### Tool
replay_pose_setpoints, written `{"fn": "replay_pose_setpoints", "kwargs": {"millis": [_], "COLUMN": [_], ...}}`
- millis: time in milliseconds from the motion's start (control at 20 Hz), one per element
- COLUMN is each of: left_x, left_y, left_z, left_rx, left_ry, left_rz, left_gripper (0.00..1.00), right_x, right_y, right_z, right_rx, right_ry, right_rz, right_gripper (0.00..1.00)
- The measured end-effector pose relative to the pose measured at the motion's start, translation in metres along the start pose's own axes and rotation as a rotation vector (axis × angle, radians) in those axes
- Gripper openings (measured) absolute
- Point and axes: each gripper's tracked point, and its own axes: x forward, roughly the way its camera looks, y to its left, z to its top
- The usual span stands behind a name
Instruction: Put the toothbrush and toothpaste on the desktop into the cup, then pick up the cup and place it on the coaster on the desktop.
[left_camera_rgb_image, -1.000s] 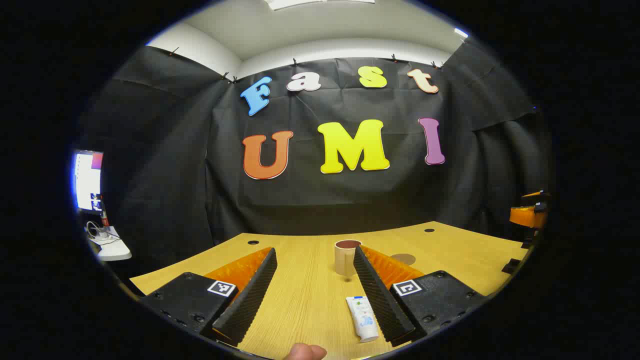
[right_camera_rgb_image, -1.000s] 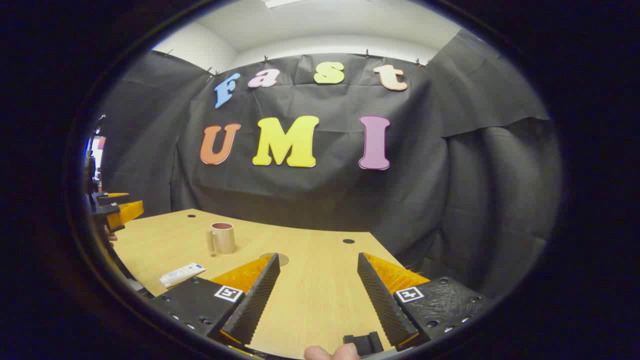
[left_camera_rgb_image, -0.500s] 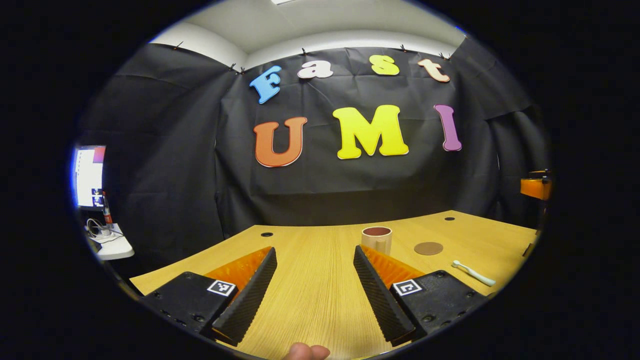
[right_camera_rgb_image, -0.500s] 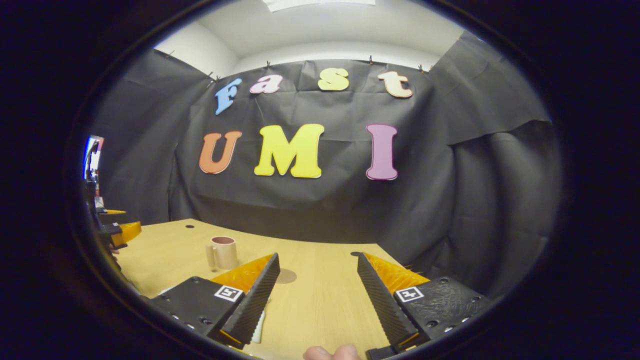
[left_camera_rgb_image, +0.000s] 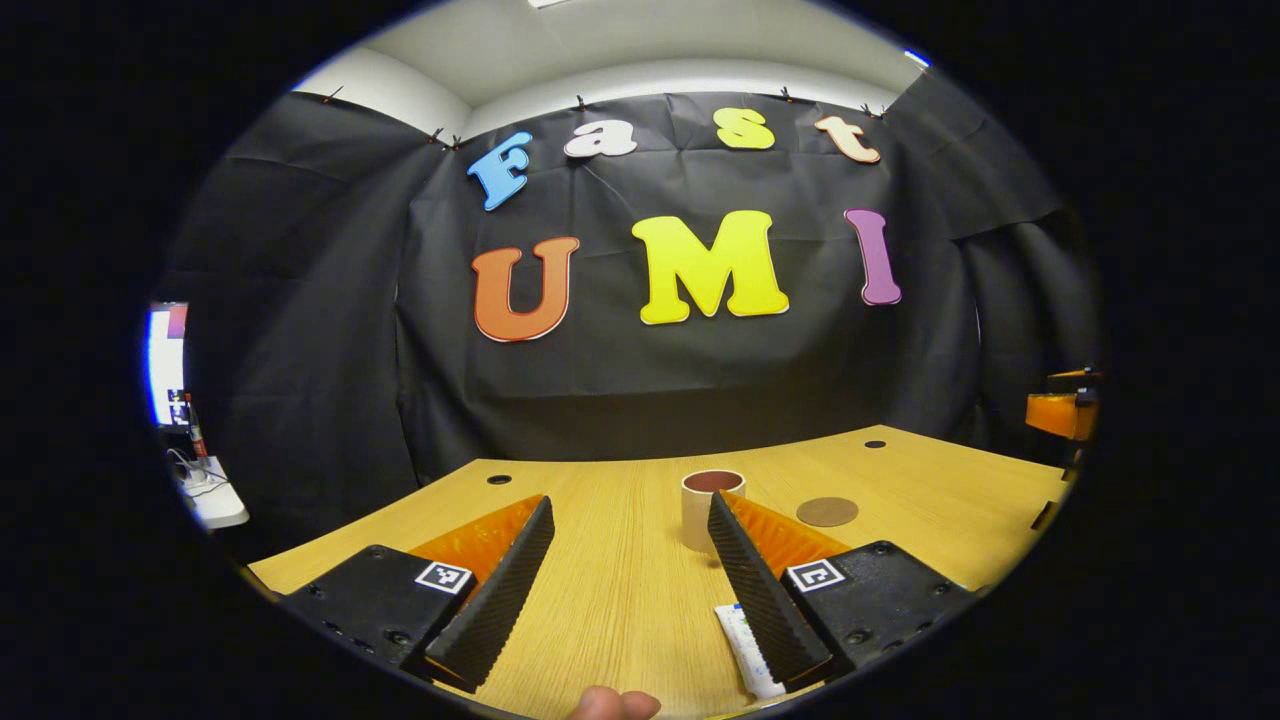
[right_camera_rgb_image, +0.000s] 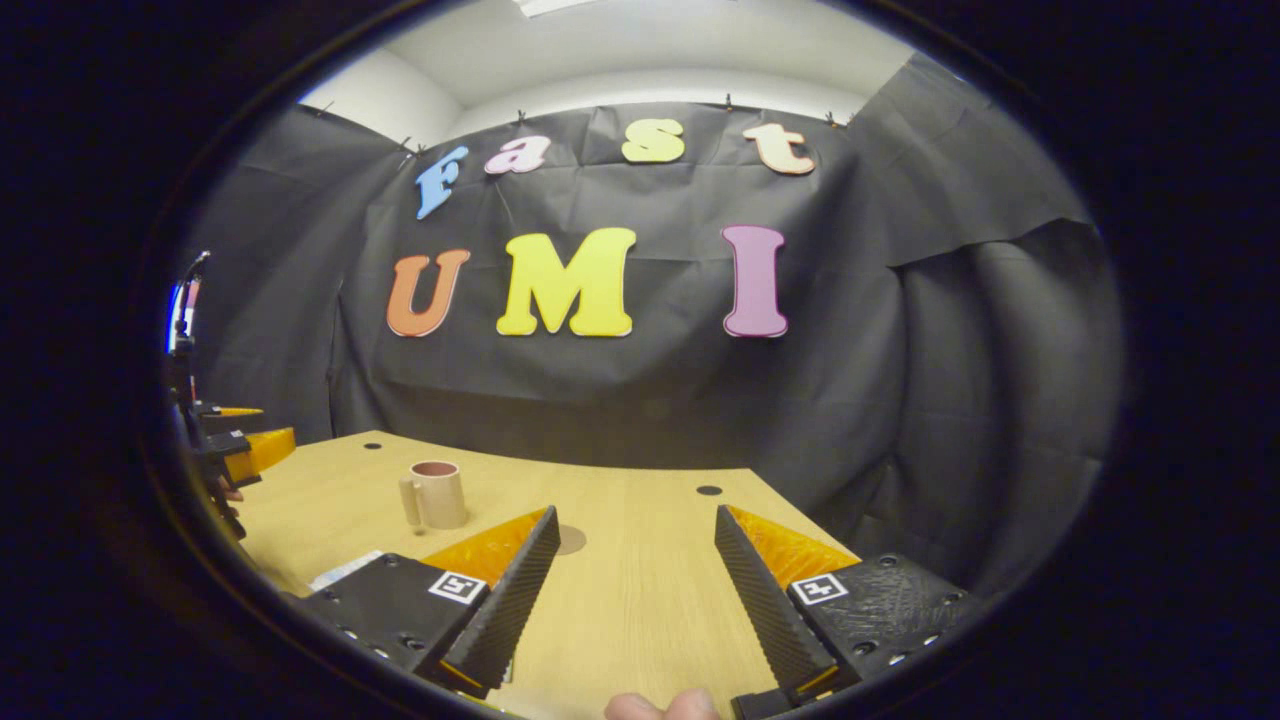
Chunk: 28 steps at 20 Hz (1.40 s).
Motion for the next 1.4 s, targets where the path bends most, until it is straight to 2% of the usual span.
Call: {"fn": "replay_pose_setpoints", "kwargs": {"millis": [250,450,750,900,1050,1250,1400], "left_x": [-0.005,-0.010,-0.022,-0.030,-0.036,-0.039,-0.034], "left_y": [-0.008,-0.018,-0.027,-0.043,-0.058,-0.073,-0.080], "left_z": [0.008,-0.002,-0.008,-0.014,-0.029,-0.062,-0.082], "left_rx": [0.019,-0.007,-0.024,-0.022,-0.027,-0.031,0.023], "left_ry": [0.001,0.040,0.087,0.124,0.180,0.320,0.421], "left_rz": [0.012,-0.006,-0.014,-0.042,-0.073,-0.100,-0.124], "left_gripper": [0.98,0.98,0.98,0.99,0.99,0.99,0.99], "right_x": [-0.006,-0.005,-0.015,-0.019,-0.023,-0.021,-0.019], "right_y": [0.009,0.023,0.021,0.020,0.021,0.025,0.028], "right_z": [-0.011,-0.038,-0.037,-0.040,-0.043,-0.055,-0.060], "right_rx": [-0.013,-0.005,0.013,0.010,0.012,0.015,0.028], "right_ry": [0.033,0.120,0.136,0.151,0.163,0.205,0.225], "right_rz": [0.031,0.053,0.046,0.033,0.037,0.050,0.071], "right_gripper": [0.95,0.95,0.95,0.96,0.95,0.95,0.96]}}
